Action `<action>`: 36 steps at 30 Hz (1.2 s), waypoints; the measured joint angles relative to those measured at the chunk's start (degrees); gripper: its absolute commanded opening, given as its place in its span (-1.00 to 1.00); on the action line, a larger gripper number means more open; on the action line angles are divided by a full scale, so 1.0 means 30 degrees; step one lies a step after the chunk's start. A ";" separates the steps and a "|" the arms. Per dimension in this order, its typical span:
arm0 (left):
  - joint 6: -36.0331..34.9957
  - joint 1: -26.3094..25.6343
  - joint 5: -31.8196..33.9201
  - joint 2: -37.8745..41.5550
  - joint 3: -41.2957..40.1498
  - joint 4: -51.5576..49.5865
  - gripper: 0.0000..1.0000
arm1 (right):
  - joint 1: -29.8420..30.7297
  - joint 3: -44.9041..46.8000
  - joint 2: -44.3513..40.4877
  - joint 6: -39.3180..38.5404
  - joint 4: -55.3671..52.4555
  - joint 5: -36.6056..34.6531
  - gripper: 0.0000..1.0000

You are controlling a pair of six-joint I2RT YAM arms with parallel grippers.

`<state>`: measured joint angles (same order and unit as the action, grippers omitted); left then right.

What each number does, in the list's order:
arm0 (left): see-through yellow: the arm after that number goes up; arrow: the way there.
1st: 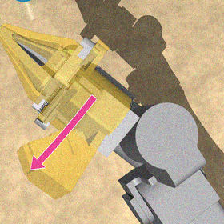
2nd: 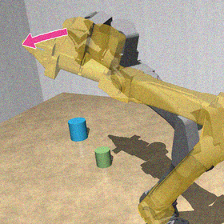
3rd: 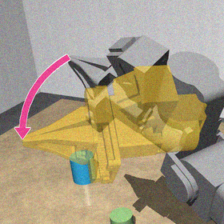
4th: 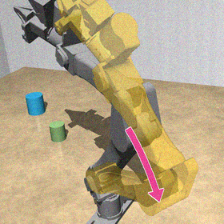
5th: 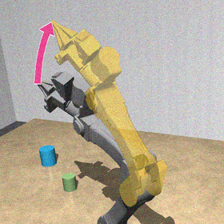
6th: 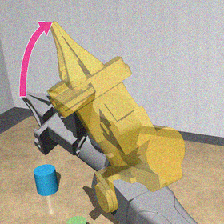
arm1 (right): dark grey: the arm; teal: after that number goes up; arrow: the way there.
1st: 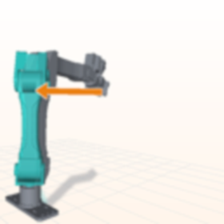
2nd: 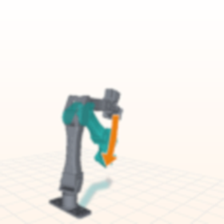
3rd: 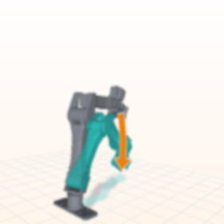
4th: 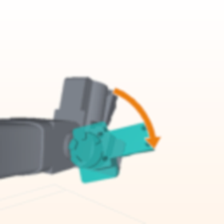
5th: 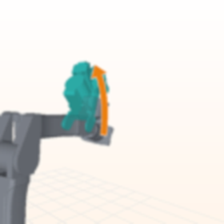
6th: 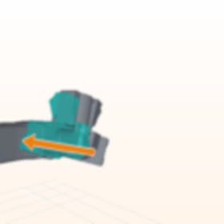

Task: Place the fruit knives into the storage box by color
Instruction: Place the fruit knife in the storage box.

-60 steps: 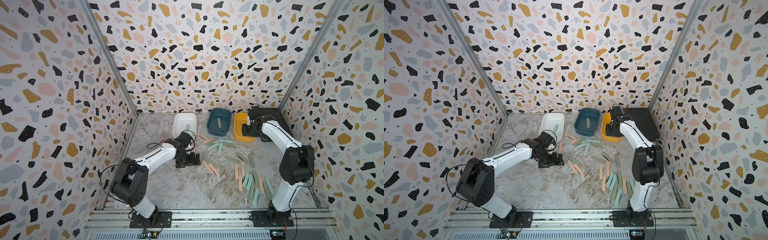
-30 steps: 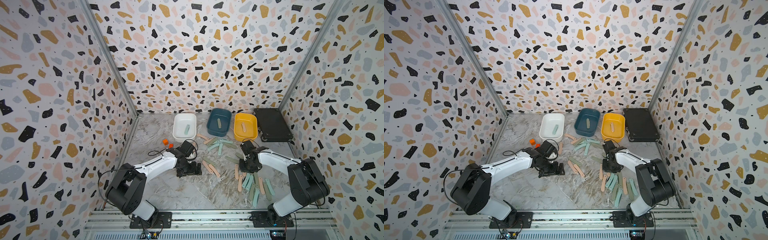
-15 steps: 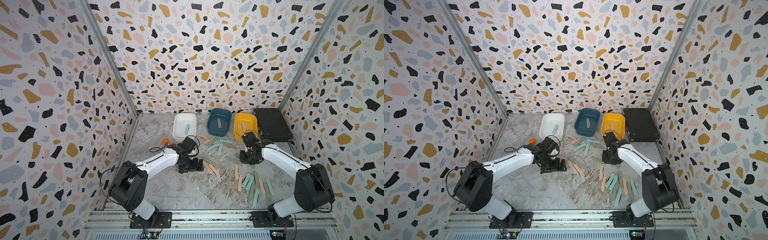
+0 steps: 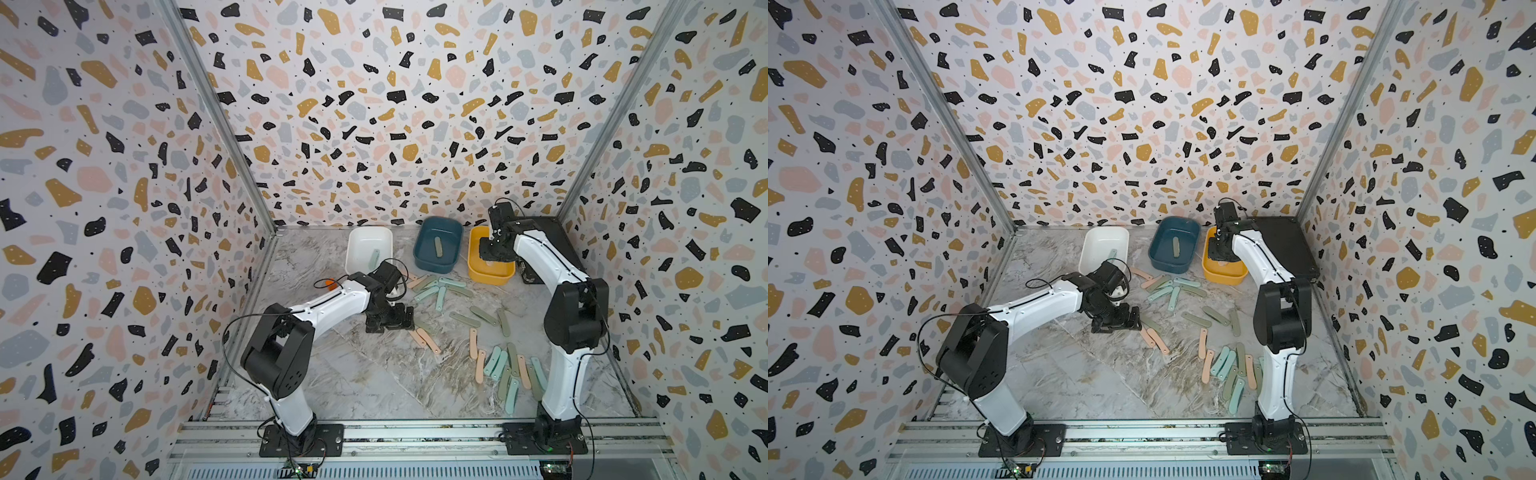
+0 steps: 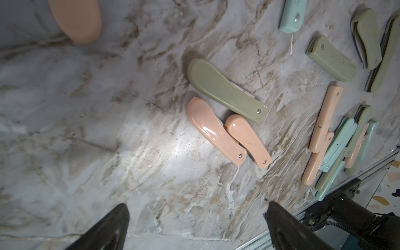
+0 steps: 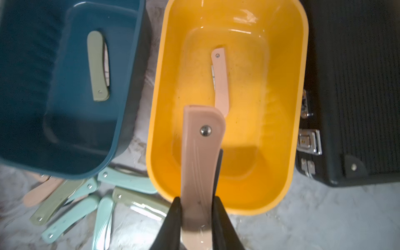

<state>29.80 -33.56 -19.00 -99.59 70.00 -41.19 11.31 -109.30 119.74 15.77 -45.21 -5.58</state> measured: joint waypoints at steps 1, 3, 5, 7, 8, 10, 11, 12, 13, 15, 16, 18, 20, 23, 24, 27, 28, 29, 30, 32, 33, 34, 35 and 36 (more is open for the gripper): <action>-0.0044 0.0000 0.0000 -0.0102 0.0044 -0.0007 0.98 | -0.0175 -0.0481 0.0568 -0.0197 -0.0044 0.0029 -0.69; -0.0073 0.0000 -0.0007 -0.0255 0.0044 -0.0044 0.98 | -0.0495 -0.1355 0.1756 -0.0605 -0.0160 0.0197 -0.66; -0.0080 0.0000 -0.0015 -0.0386 0.0058 -0.0109 0.98 | -0.0729 -0.2135 0.2812 -0.0933 -0.0284 0.0386 -0.66; -0.0087 0.0000 -0.0022 -0.0503 0.0087 -0.0182 0.98 | -0.0925 -0.2914 0.3832 -0.1151 -0.0350 0.0510 -0.66; -0.0095 0.0000 -0.0015 -0.0532 0.0095 -0.0226 0.98 | -0.0984 -0.3359 0.4357 -0.1246 -0.0430 0.0525 -0.66; -0.0131 0.0000 0.0000 -0.0532 0.0109 -0.0321 0.98 | -0.1005 -0.4131 0.5260 -0.1406 -0.0517 0.0510 -0.65; -0.0146 0.0000 0.0007 -0.0532 0.0117 -0.0357 0.98 | -0.1005 -0.4539 0.5712 -0.1464 -0.0568 0.0517 -0.64; -0.0153 0.0000 0.0015 -0.0532 0.0131 -0.0393 0.98 | -0.1005 -0.4911 0.6120 -0.1501 -0.0597 0.0517 -0.63; -0.0153 0.0000 0.0022 -0.0532 0.0131 -0.0415 0.98 | -0.1005 -0.5231 0.6477 -0.1530 -0.0619 0.0510 -0.63; -0.0153 0.0000 0.0022 -0.0532 0.0131 -0.0415 0.98 | -0.1005 -0.5829 0.7133 -0.1588 -0.0670 0.0495 -0.60; -0.0153 0.0000 0.0029 -0.0532 0.0131 -0.0423 0.98 | -0.1005 -0.6033 0.7366 -0.1625 -0.0670 0.0474 -0.57; -0.0146 0.0000 0.0036 -0.0532 0.0131 -0.0423 0.98 | -0.1005 -0.6499 0.7715 -0.1690 -0.0780 0.0335 -0.42; -0.0146 0.0000 0.0080 -0.0532 0.0131 -0.0423 0.98 | -0.1005 -0.7002 0.7810 -0.1741 -0.0962 0.0233 -0.31; -0.0138 0.0000 0.0175 -0.0525 0.0131 -0.0423 0.98 | -0.0998 -0.7417 0.7759 -0.1770 -0.1311 0.0262 -0.15; -0.0124 0.0000 0.0219 -0.0525 0.0131 -0.0423 0.98 | -0.0998 -0.7373 0.7665 -0.1734 -0.1421 0.0335 -0.07; 0.0073 -0.0007 0.0226 -0.0517 0.0124 -0.0393 0.98 | -0.0991 -0.5916 0.6513 -0.1501 -0.1392 0.0576 0.09; 0.0204 -0.0029 0.0270 -0.0488 0.0102 -0.0379 0.99 | -0.0954 -0.4787 0.5639 -0.1392 -0.1333 0.0685 0.14; 0.0364 -0.0087 0.0379 -0.0452 0.0080 -0.0386 0.99 | -0.0896 -0.3417 0.4517 -0.1209 -0.1260 0.0860 0.22; 0.0474 -0.0146 0.0459 -0.0437 0.0073 -0.0401 0.99 | -0.0867 -0.2244 0.3475 -0.1064 -0.1209 0.0962 0.29; 0.0816 -0.0342 0.0685 -0.0415 0.0066 -0.0386 0.98 | -0.0648 0.1122 0.0423 -0.0772 -0.0597 0.1180 0.38; 0.0954 -0.0466 0.0845 -0.0415 0.0073 -0.0393 0.96 | -0.0423 0.2863 -0.1304 -0.0583 -0.0306 0.1333 0.42; 0.1093 -0.0568 0.0976 -0.0415 0.0073 -0.0393 0.95 | -0.0189 0.4204 -0.2681 -0.0466 0.0007 0.1508 0.47; 0.1275 -0.0692 0.1122 -0.0415 0.0073 -0.0401 0.91 | 0.0160 0.5901 -0.4422 -0.0335 0.0466 0.1814 0.54; 0.1421 -0.0823 0.1268 -0.0415 0.0073 -0.0401 0.88 | 0.0554 0.7526 -0.6076 -0.0182 0.0976 0.2149 0.60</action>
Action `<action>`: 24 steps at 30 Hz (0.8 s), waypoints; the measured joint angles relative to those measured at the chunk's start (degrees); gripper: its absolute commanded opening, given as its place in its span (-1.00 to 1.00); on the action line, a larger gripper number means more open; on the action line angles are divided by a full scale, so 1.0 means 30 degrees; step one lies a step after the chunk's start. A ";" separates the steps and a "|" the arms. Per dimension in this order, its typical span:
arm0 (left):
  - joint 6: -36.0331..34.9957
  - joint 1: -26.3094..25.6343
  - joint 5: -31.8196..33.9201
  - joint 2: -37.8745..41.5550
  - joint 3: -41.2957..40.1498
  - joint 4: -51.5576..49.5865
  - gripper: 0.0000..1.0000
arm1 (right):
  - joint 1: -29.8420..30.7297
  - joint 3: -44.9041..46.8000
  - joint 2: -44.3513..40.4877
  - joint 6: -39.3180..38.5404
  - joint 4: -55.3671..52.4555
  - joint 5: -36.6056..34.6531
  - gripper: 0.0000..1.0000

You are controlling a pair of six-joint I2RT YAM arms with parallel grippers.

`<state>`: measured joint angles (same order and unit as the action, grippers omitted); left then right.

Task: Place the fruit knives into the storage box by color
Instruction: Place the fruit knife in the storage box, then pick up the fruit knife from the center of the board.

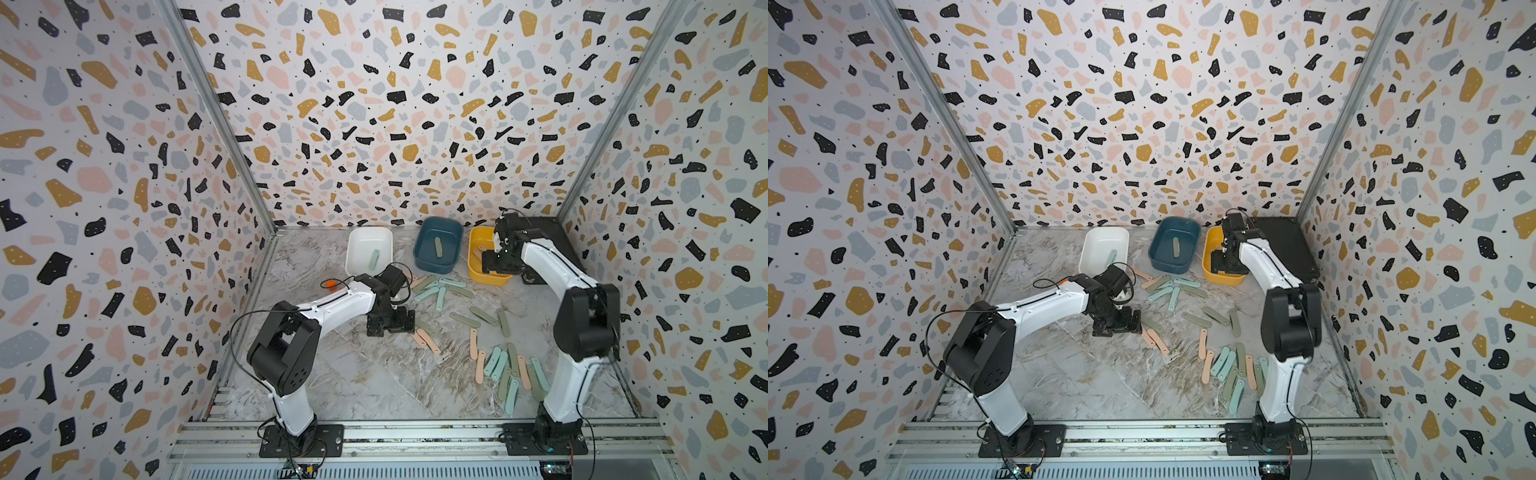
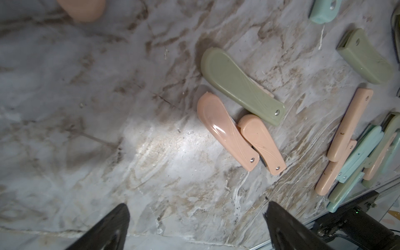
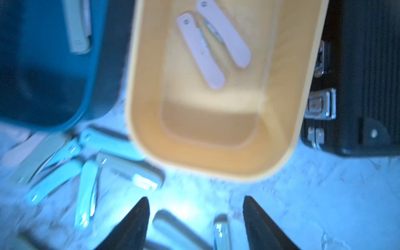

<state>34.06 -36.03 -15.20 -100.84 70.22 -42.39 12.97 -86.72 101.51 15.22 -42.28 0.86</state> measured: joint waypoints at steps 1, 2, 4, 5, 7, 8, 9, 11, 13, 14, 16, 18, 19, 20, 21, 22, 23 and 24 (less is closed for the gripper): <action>0.0102 -0.0087 0.0080 -0.0029 0.0000 0.0007 0.86 | 0.0299 0.1282 -0.1282 0.0080 0.0342 0.0335 0.63; 0.0255 -0.0219 0.0262 -0.0073 0.0007 0.0015 0.85 | 0.0663 0.2667 -0.2601 0.0175 0.0765 0.0656 0.64; 0.0503 -0.0437 0.0452 -0.0299 0.0022 0.0036 0.85 | 0.1231 0.4954 -0.4466 0.0357 0.1370 0.1443 0.67; 0.0597 -0.0539 0.0576 -0.0532 0.0080 0.0036 0.84 | 0.1362 0.5931 -0.5085 0.0444 0.1588 0.1800 0.68; 0.0750 -0.0699 0.0787 -0.1246 0.0415 0.0007 0.84 | 0.1377 0.7373 -0.5617 0.0554 0.1989 0.2244 0.70; 0.0845 -0.0801 0.0874 -0.1698 0.0707 -0.0015 0.84 | 0.1370 0.7970 -0.5654 0.0619 0.2135 0.2441 0.70; 0.0889 -0.0867 0.0962 -0.2076 0.0940 0.0015 0.84 | 0.1370 0.8400 -0.5610 0.0663 0.2273 0.2594 0.73; 0.0954 -0.1005 0.1253 -0.2871 0.1545 -0.0029 0.84 | 0.1355 0.9071 -0.5435 0.0852 0.2528 0.2980 0.79; 0.0962 -0.1129 0.1413 -0.3432 0.2084 -0.0066 0.81 | 0.1435 0.9355 -0.5319 0.0984 0.2805 0.3330 0.81; 0.0962 -0.1188 0.1545 -0.3679 0.2368 -0.0124 0.78 | 0.1508 0.9428 -0.5319 0.1027 0.2987 0.3475 0.82; 0.0962 -0.1224 0.1734 -0.4073 0.2856 -0.0219 0.74 | 0.1647 0.9471 -0.5319 0.1151 0.3388 0.3767 0.82; 0.0969 -0.1268 0.1829 -0.4371 0.3184 -0.0306 0.69 | 0.1719 0.9508 -0.5319 0.1217 0.3752 0.3934 0.83; 0.0954 -0.1275 0.1865 -0.4430 0.3249 -0.0364 0.67 | 0.1749 0.9522 -0.5319 0.1246 0.3861 0.4000 0.83; 0.0954 -0.1282 0.1887 -0.4444 0.3264 -0.0379 0.64 | 0.1778 0.9537 -0.5319 0.1268 0.3963 0.4036 0.83; 0.0962 -0.1290 0.1902 -0.4444 0.3264 -0.0401 0.57 | 0.1792 0.9537 -0.5319 0.1275 0.4029 0.4065 0.83; 0.0991 -0.1297 0.1967 -0.4466 0.3264 -0.0430 0.53 | 0.1792 0.9537 -0.5319 0.1290 0.4109 0.4065 0.83; 0.0969 -0.1297 0.2055 -0.4495 0.3271 -0.0459 0.54 | 0.1792 0.9537 -0.5319 0.1290 0.4167 0.4080 0.83; 0.0976 -0.1297 0.2120 -0.4510 0.3293 -0.0488 0.53 | 0.1792 0.9537 -0.5319 0.1304 0.4240 0.4102 0.83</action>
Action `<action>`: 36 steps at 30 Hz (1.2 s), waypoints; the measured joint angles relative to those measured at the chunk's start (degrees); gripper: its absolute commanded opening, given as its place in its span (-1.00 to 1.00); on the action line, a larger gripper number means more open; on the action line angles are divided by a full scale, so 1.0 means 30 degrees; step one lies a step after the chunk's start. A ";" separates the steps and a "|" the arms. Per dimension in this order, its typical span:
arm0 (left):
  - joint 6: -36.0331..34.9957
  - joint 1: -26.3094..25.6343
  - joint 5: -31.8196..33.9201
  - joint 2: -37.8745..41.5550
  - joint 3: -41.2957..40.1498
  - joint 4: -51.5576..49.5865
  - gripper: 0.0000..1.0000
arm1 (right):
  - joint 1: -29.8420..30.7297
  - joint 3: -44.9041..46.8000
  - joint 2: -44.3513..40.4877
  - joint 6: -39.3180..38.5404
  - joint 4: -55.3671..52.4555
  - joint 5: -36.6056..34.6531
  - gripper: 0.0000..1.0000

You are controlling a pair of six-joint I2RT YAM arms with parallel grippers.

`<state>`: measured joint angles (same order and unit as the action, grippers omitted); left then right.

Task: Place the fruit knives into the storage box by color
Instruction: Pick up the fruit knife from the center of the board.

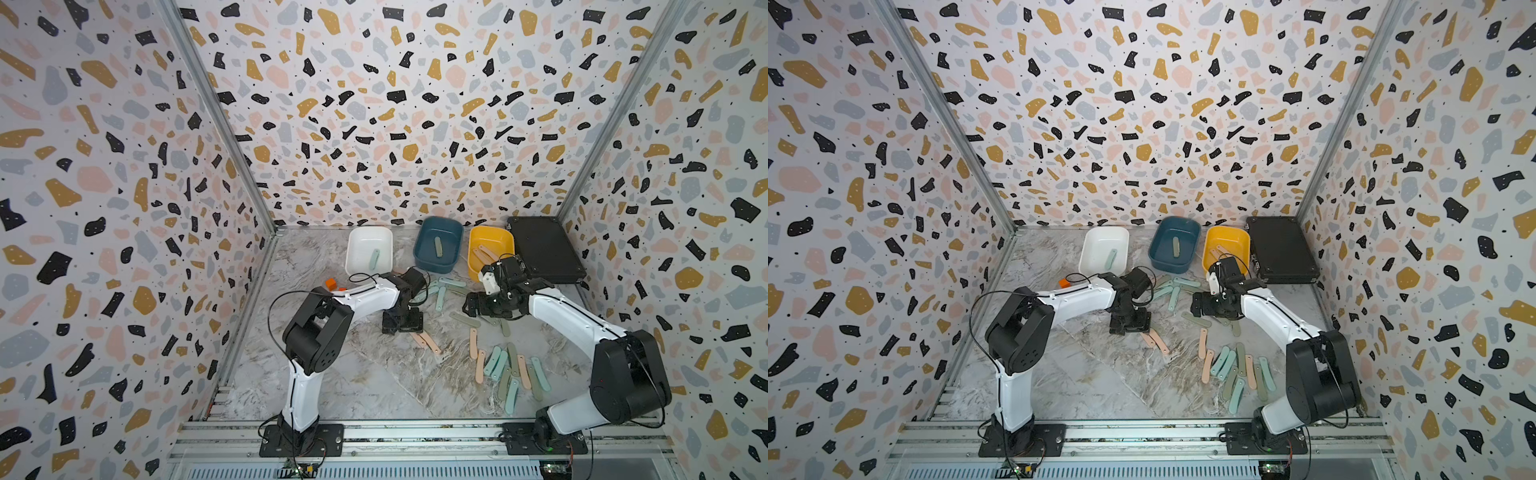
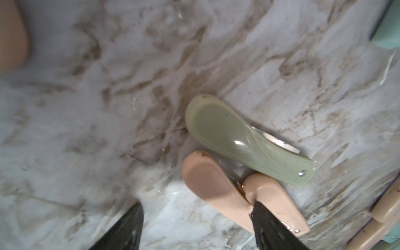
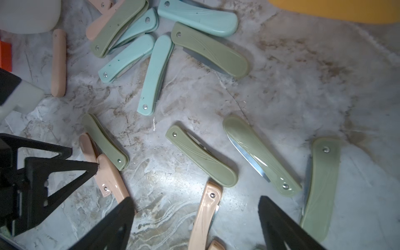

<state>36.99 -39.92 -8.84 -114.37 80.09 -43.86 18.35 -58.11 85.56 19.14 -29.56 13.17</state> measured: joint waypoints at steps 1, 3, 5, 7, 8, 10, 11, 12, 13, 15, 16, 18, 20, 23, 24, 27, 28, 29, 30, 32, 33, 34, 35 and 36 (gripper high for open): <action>0.0000 -0.0007 0.0073 -0.0022 0.0022 -0.0022 0.53 | 0.0000 0.0022 0.0007 0.0015 0.0109 0.0044 0.83; 0.0000 -0.0015 0.0138 -0.0044 0.0044 -0.0036 0.51 | 0.0000 0.0044 0.0073 0.0051 0.0284 0.0109 0.83; 0.0000 -0.0044 0.0226 -0.0044 0.0044 -0.0058 0.47 | 0.0000 0.0044 0.0284 0.0058 0.0444 0.0146 0.83; -0.0022 -0.0087 0.0364 -0.0044 0.0015 -0.0080 0.38 | 0.0000 0.0073 0.0554 0.0066 0.0605 0.0182 0.83; 0.0000 -0.0095 0.0415 -0.0044 0.0000 -0.0080 0.32 | 0.0000 0.0117 0.0634 0.0080 0.0685 0.0189 0.83; -0.0044 -0.0095 0.0408 -0.0022 -0.0087 0.0000 0.23 | 0.0000 0.0240 0.0743 0.0131 0.0809 0.0219 0.83; -0.0044 -0.0109 0.0393 0.0015 -0.0124 0.0044 0.19 | 0.0000 0.0284 0.0758 0.0146 0.0852 0.0233 0.83; -0.0044 -0.0117 0.0393 0.0073 -0.0204 0.0131 0.17 | 0.0000 0.0321 0.0780 0.0160 0.0874 0.0248 0.83; -0.0095 -0.0131 0.0415 0.0131 -0.0270 0.0153 0.17 | 0.0000 0.0328 0.0794 0.0189 0.0882 0.0248 0.84; -0.0109 -0.0146 0.0474 0.0321 -0.0488 0.0153 0.17 | 0.0000 0.0350 0.0852 0.0211 0.1013 0.0248 0.84; -0.0109 -0.0160 0.0576 0.0444 -0.0648 0.0102 0.17 | 0.0000 0.0386 0.0874 0.0262 0.1137 0.0255 0.84; -0.0109 -0.0219 0.0714 0.0663 -0.0874 -0.0080 0.19 | 0.0000 0.0525 0.0925 0.0342 0.1384 0.0262 0.84; -0.0124 -0.0226 0.0845 0.0714 -0.0903 -0.0357 0.29 | 0.0000 0.0634 0.1056 0.0430 0.1530 0.0270 0.84; -0.0182 -0.0226 0.0911 0.0699 -0.0736 -0.0692 0.48 | 0.0000 0.0641 0.1253 0.0503 0.1610 0.0262 0.89; -0.0233 -0.0233 0.0925 0.0692 -0.0568 -0.0903 0.56 | 0.0000 0.0641 0.1260 0.0510 0.1603 0.0255 0.90; -0.0335 -0.0240 0.1020 0.0692 -0.0102 -0.0984 0.63 | 0.0000 0.0648 0.1253 0.0495 0.1683 0.0248 0.92; -0.0342 -0.0240 0.1115 0.0685 0.0029 -0.1005 0.63 | 0.0000 0.0648 0.1253 0.0503 0.1719 0.0248 0.92; -0.0364 -0.0240 0.1137 0.0627 0.0146 -0.1042 0.60 | 0.0000 0.0648 0.1253 0.0503 0.1741 0.0248 0.92; -0.0401 -0.0240 0.1158 0.0488 0.0328 -0.1093 0.54 | 0.0000 0.0656 0.1253 0.0503 0.1763 0.0248 0.93; -0.0437 -0.0240 0.1151 -0.0015 0.0787 -0.1158 0.40 | 0.0000 0.0685 0.1253 0.0510 0.1858 0.0248 0.94; -0.0503 -0.0248 0.1122 -0.0357 0.1013 -0.1137 0.34 | 0.0000 0.0692 0.1253 0.0510 0.1872 0.0240 0.95; -0.0539 -0.0255 0.1115 -0.0692 0.1173 -0.1115 0.28 | 0.0000 0.0699 0.1253 0.0495 0.1880 0.0240 0.95; -0.0554 -0.0270 0.1188 -0.0918 0.1217 -0.1064 0.19 | 0.0000 0.0707 0.1253 0.0495 0.1887 0.0233 0.96; -0.0546 -0.0284 0.1231 -0.1005 0.1355 -0.1231 0.11 | 0.0000 0.0714 0.1253 0.0503 0.1887 0.0219 0.96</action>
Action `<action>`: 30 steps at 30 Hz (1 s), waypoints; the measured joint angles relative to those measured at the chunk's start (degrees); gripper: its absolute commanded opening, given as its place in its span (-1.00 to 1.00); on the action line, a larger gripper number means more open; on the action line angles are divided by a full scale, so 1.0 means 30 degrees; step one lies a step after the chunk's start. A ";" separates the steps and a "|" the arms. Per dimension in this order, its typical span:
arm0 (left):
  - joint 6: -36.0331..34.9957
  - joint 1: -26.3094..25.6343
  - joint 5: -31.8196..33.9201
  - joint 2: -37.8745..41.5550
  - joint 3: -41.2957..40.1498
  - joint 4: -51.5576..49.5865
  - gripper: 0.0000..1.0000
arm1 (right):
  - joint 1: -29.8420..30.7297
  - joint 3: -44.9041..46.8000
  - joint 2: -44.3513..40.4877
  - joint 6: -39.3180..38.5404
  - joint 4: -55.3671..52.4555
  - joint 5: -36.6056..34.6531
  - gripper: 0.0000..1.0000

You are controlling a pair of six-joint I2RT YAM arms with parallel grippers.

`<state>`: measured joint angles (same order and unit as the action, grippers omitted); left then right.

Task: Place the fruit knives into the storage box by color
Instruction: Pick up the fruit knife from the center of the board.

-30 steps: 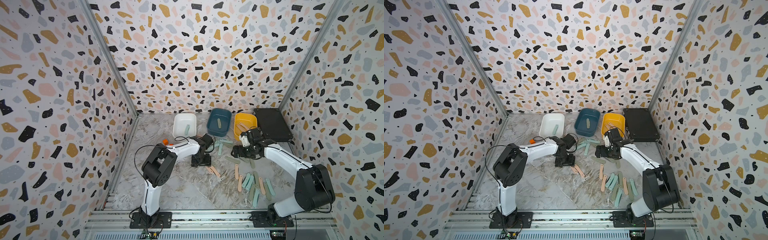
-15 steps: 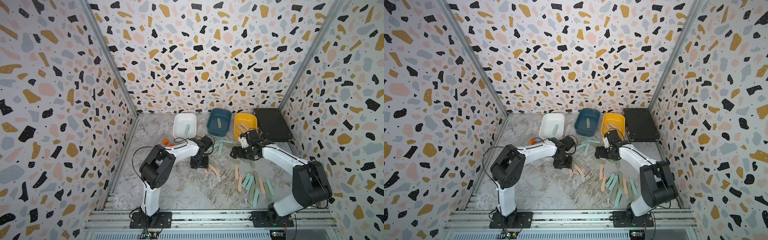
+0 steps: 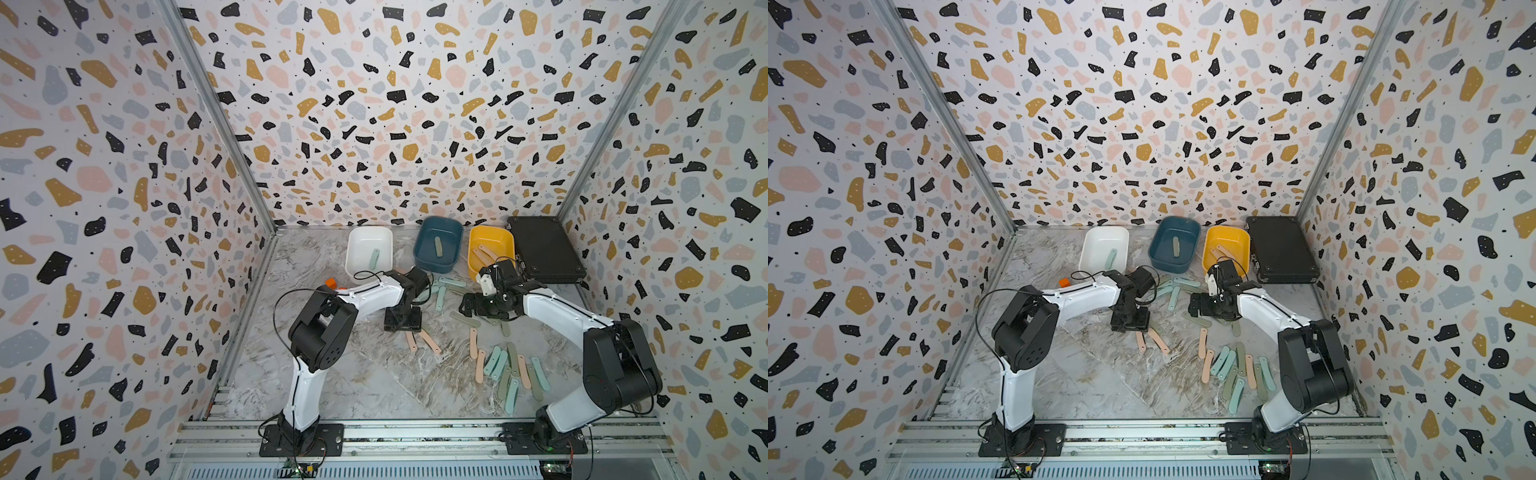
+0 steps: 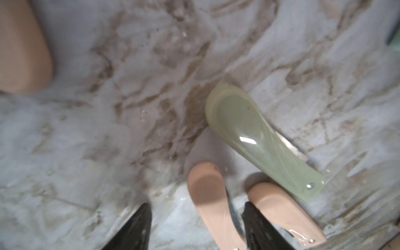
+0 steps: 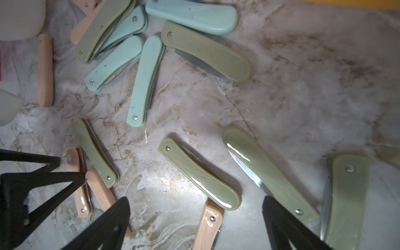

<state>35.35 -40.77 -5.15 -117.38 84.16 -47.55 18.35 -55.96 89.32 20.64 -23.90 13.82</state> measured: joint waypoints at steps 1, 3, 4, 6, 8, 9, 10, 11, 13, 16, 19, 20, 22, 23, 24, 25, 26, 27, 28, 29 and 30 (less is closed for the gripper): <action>0.0000 -0.0015 -0.0051 0.0007 -0.0007 0.0073 0.03 | 0.0000 0.0000 0.0000 0.0000 0.0000 -0.0022 0.96; -0.0007 -0.0058 -0.0036 -0.0022 -0.0007 0.0044 -0.11 | 0.0000 0.0000 0.0000 -0.0007 0.0022 -0.0044 0.96; 0.0015 -0.0073 -0.0036 -0.0022 -0.0007 0.0022 -0.19 | 0.0000 0.0000 0.0000 0.0000 0.0036 -0.0051 0.96; 0.0000 -0.0073 -0.0073 -0.0029 -0.0036 0.0007 -0.28 | 0.0000 0.0000 0.0000 0.0000 0.0044 -0.0066 0.97; 0.0007 -0.0073 -0.0066 -0.0029 -0.0066 0.0022 -0.35 | 0.0000 0.0000 0.0000 0.0007 0.0051 -0.0073 0.98; 0.0015 -0.0073 -0.0066 -0.0029 -0.0080 0.0029 -0.39 | 0.0000 0.0000 0.0000 0.0022 0.0051 -0.0087 0.99; 0.0015 -0.0073 -0.0066 -0.0022 -0.0102 0.0029 -0.45 | 0.0000 0.0015 0.0000 0.0044 0.0058 -0.0102 0.99; 0.0015 -0.0073 -0.0058 -0.0022 -0.0124 0.0044 -0.50 | 0.0000 0.0029 0.0000 0.0058 0.0066 -0.0102 0.99; 0.0036 -0.0073 -0.0087 0.0015 -0.0168 0.0087 -0.56 | 0.0000 0.0124 -0.0007 0.0131 0.0080 -0.0095 0.99; 0.0029 -0.0073 -0.0109 0.0109 -0.0277 0.0197 -0.65 | 0.0000 0.0430 -0.0073 0.0313 0.0182 -0.0073 0.99; 0.0066 -0.0080 -0.0138 0.0226 -0.0401 0.0328 -0.66 | 0.0000 0.0933 -0.0306 0.0656 0.0364 0.0219 0.99; 0.0087 -0.0073 -0.0233 0.0240 -0.0408 0.0342 -0.67 | 0.0000 0.1093 -0.0379 0.0823 0.0510 0.0459 0.99; 0.0168 -0.0095 -0.0583 0.0313 -0.0415 0.0342 -0.67 | 0.0000 0.1676 -0.0699 0.1326 0.1239 0.1355 0.95; 0.0233 -0.0102 -0.0729 0.0364 -0.0415 0.0342 -0.67 | 0.0000 0.1974 -0.0896 0.1596 0.1617 0.1800 0.91; 0.0313 -0.0117 -0.0925 0.0488 -0.0408 0.0342 -0.67 | 0.0000 0.2390 -0.1195 0.1931 0.2186 0.2390 0.86; 0.0444 -0.0131 -0.1115 0.0678 -0.0357 0.0321 -0.69 | 0.0000 0.2871 -0.1545 0.2375 0.2885 0.3024 0.83; 0.0532 -0.0138 -0.1268 0.0838 -0.0306 0.0321 -0.69 | 0.0000 0.3344 -0.1872 0.2798 0.3636 0.3643 0.80; 0.0612 -0.0146 -0.1479 0.1122 -0.0211 0.0350 -0.70 | 0.0000 0.3978 -0.2251 0.3432 0.4743 0.4342 0.76; 0.0707 -0.0153 -0.1719 0.1377 -0.0102 0.0386 -0.70 | 0.0029 0.4488 -0.2492 0.3905 0.5705 0.4881 0.73; 0.0852 -0.0153 -0.1982 0.1676 0.0073 0.0452 -0.70 | 0.0087 0.5100 -0.2696 0.4605 0.6951 0.5566 0.70; 0.1005 -0.0153 -0.2324 0.1989 0.0270 0.0576 -0.70 | 0.0204 0.5625 -0.2754 0.5253 0.8189 0.6156 0.67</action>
<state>38.37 -41.23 -12.12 -111.42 84.97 -45.82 18.96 -39.09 81.06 36.40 0.67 32.29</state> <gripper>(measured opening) 0.201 0.854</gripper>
